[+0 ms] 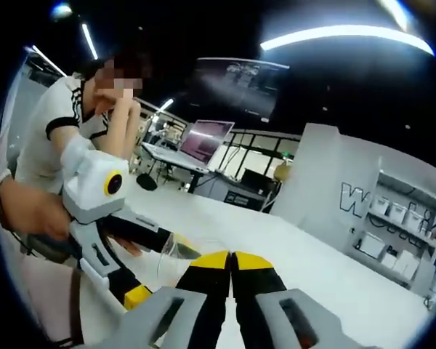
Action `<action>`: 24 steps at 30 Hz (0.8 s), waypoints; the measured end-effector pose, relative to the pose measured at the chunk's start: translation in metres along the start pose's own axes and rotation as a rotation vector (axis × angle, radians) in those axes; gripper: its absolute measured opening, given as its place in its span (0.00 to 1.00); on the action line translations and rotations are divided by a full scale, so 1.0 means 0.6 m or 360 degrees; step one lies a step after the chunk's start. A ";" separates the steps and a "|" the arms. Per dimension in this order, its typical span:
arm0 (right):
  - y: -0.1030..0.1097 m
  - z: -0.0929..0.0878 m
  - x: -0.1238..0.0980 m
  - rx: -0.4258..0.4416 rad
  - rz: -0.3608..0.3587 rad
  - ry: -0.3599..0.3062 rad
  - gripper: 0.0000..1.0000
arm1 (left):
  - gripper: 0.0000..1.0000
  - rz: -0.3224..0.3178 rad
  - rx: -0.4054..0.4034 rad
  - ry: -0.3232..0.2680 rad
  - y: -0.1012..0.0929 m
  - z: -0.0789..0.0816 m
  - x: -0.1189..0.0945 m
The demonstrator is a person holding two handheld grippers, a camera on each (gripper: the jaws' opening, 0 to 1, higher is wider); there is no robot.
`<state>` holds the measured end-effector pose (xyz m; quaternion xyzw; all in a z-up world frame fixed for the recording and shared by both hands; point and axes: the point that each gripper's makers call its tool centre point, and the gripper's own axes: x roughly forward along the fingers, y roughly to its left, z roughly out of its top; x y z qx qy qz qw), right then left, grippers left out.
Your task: Open the resealable bag by pulling the two sides of the seal apart until the entire bag opening is separated and visibly accessible.
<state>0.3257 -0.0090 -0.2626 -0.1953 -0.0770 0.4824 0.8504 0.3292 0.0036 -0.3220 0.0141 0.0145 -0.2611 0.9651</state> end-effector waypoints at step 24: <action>-0.051 -0.001 -0.004 0.0026 -0.0067 -0.0004 0.00 | 0.67 0.0033 -0.0071 0.0038 0.008 -0.007 0.004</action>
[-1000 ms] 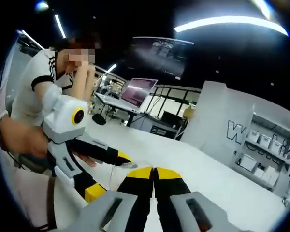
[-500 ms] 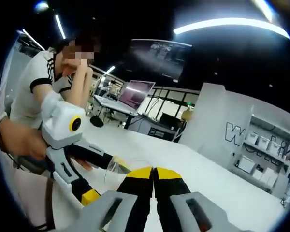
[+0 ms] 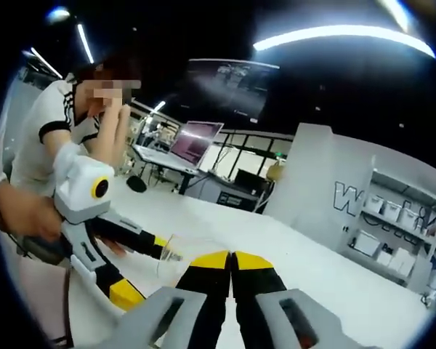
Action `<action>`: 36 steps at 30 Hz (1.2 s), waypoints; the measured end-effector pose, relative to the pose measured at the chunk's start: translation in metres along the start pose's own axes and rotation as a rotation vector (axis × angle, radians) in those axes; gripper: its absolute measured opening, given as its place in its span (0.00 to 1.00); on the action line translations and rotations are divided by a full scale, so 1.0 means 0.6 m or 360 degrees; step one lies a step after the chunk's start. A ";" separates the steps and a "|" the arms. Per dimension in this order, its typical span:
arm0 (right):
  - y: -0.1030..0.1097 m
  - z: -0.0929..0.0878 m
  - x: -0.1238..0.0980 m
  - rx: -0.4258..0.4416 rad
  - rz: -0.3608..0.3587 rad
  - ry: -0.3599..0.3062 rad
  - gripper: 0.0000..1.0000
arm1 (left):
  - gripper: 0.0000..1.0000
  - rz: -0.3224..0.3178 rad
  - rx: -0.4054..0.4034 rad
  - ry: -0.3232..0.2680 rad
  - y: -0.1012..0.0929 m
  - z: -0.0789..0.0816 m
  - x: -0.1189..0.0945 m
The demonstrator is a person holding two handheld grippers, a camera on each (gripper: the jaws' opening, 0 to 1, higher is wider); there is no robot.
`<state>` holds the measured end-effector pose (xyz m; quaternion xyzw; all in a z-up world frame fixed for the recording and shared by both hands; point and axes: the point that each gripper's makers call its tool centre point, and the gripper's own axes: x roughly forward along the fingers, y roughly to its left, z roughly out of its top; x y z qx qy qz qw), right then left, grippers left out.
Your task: Open the resealable bag by pulling the two sides of the seal apart until the entire bag opening is separated and visibly accessible.
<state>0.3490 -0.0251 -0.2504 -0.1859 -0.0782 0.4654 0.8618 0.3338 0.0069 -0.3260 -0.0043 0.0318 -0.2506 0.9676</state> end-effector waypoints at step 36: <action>-0.137 -0.035 0.055 -0.0003 -0.0138 0.0080 0.00 | 0.66 0.0005 -0.0041 0.0052 0.002 -0.011 0.000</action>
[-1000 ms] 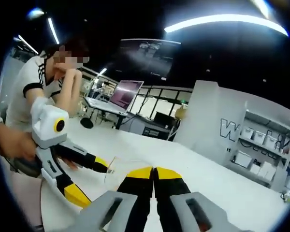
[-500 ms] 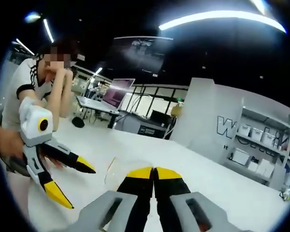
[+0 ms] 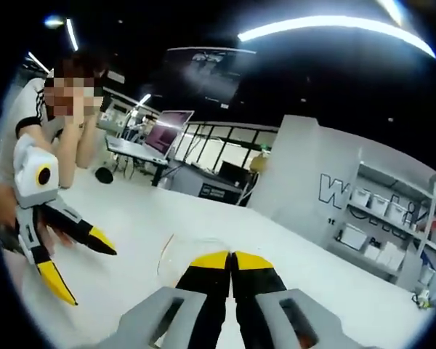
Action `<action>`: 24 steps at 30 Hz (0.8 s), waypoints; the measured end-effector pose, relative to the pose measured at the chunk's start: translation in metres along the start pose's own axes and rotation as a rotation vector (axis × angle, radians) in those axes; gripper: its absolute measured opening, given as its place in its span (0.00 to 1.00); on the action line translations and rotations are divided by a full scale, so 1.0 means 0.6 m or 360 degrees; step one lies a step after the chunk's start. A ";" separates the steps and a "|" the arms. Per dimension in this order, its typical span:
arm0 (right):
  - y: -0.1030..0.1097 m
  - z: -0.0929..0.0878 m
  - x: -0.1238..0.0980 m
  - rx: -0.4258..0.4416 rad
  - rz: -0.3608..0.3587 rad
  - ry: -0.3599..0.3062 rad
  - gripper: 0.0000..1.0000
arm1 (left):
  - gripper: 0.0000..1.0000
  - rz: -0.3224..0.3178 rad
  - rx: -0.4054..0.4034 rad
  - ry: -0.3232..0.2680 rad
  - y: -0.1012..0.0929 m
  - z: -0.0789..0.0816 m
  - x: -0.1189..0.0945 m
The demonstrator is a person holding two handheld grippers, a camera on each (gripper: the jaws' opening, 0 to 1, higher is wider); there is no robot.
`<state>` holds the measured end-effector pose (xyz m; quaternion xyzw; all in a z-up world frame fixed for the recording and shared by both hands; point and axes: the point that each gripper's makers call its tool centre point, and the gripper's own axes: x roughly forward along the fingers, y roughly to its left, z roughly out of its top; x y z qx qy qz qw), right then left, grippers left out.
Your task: Open the resealable bag by pulling the two sides of the seal apart until the entire bag opening is separated and visibly accessible.
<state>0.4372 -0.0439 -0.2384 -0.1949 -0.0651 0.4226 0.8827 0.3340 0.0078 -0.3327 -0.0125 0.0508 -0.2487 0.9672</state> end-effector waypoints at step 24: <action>-0.081 -0.040 0.062 0.0046 -0.0058 0.0073 0.00 | 0.64 -0.0006 -0.0034 0.0032 0.001 -0.006 0.001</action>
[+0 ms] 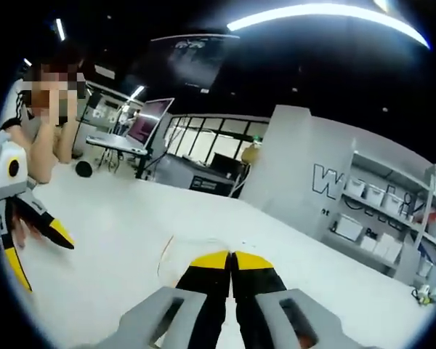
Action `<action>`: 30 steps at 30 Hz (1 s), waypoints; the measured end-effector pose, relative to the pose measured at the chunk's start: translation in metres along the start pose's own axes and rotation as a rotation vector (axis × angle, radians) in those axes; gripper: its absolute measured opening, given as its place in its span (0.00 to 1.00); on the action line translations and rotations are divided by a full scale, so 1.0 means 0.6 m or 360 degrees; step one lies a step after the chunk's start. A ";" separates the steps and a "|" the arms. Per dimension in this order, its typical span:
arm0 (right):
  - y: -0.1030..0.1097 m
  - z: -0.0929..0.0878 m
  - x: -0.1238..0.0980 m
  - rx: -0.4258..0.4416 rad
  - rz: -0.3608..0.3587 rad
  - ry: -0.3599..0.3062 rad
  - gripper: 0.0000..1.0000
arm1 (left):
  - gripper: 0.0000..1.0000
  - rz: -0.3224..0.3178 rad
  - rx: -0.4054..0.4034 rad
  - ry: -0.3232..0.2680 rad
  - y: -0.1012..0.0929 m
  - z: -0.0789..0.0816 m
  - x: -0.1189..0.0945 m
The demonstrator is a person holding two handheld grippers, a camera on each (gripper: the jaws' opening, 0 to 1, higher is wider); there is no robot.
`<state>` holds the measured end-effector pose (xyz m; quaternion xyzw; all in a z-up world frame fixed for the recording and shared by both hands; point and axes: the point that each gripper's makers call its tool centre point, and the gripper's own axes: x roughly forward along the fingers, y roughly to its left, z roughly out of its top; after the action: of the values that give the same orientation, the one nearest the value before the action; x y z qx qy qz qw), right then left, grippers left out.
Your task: Open the resealable bag by pulling the two sides of the seal apart until the entire bag opening is separated and visibly accessible.
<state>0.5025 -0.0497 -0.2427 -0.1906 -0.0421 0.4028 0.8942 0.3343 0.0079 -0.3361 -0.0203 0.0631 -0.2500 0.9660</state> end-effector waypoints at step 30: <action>-0.095 -0.058 0.090 0.0088 -0.0084 0.0101 0.00 | 0.62 -0.0001 -0.0047 0.0030 0.004 -0.006 0.000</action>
<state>0.5871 -0.0550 -0.2575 -0.1774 -0.0075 0.3740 0.9103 0.3350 0.0101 -0.3401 -0.0325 0.0758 -0.2496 0.9648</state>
